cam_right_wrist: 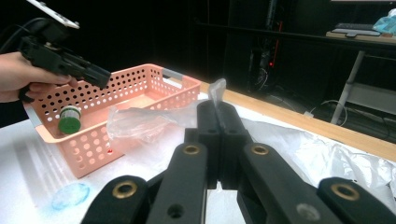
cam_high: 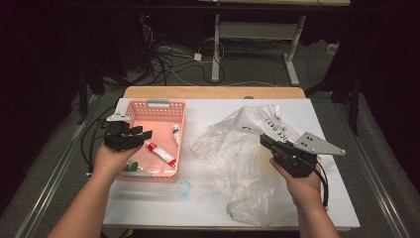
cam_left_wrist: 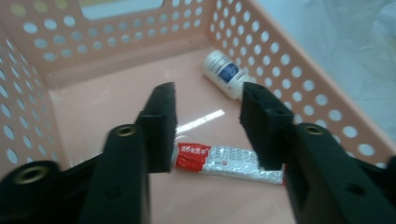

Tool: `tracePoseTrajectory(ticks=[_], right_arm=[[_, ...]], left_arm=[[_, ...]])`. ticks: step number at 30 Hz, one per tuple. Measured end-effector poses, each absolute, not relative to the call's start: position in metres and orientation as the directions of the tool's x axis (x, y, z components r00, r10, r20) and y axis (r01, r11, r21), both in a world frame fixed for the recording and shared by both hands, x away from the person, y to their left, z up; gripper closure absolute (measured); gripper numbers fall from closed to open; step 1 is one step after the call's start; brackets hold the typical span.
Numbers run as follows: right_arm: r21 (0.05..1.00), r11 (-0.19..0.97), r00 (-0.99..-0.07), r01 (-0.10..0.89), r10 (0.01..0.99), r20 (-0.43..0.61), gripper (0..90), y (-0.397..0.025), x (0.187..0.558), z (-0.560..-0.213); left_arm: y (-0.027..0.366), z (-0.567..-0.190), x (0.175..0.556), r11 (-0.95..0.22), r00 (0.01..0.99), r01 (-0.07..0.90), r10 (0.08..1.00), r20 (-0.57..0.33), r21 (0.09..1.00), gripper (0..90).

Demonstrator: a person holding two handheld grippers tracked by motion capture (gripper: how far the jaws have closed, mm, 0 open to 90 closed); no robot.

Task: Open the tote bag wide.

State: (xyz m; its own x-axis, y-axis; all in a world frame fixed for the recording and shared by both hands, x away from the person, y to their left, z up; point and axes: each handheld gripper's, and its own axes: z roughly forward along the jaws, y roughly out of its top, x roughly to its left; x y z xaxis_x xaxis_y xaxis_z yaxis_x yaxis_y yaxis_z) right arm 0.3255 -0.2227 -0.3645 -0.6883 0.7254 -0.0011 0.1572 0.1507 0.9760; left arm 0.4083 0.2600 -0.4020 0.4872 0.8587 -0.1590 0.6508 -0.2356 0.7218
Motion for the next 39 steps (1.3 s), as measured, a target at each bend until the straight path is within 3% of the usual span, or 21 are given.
tracePoseTrajectory(ticks=[1, 5, 16, 28, 39], right_arm=[[0.976, 0.151, -0.688, 0.157, 0.726, -0.002, 90.0, -0.223, 0.325, -0.364], [0.976, 0.15, -0.689, 0.155, 0.725, -0.002, 90.0, -0.223, 0.325, -0.364], [0.978, 0.146, -0.689, 0.148, 0.725, -0.004, 90.0, -0.225, 0.325, -0.363], [0.979, 0.146, -0.689, 0.143, 0.725, -0.007, 90.0, -0.225, 0.324, -0.361], [0.979, 0.146, -0.689, 0.144, 0.725, -0.007, 90.0, -0.225, 0.324, -0.362]], left_arm=[[0.26, -0.404, 0.411, -0.246, 0.486, 0.666, 0.859, -0.16, 0.704, 59.9], [0.255, -0.409, 0.422, -0.306, 0.486, 0.727, 0.862, -0.146, 0.614, 88.1], [0.243, -0.425, 0.443, -0.406, 0.463, 0.846, 0.88, -0.101, 0.344, 88.3], [0.235, -0.433, 0.45, -0.448, 0.479, 0.857, 0.875, -0.071, 0.255, 88.3], [0.223, -0.437, 0.464, -0.457, 0.485, 0.85, 0.873, -0.051, 0.263, 88.2]])
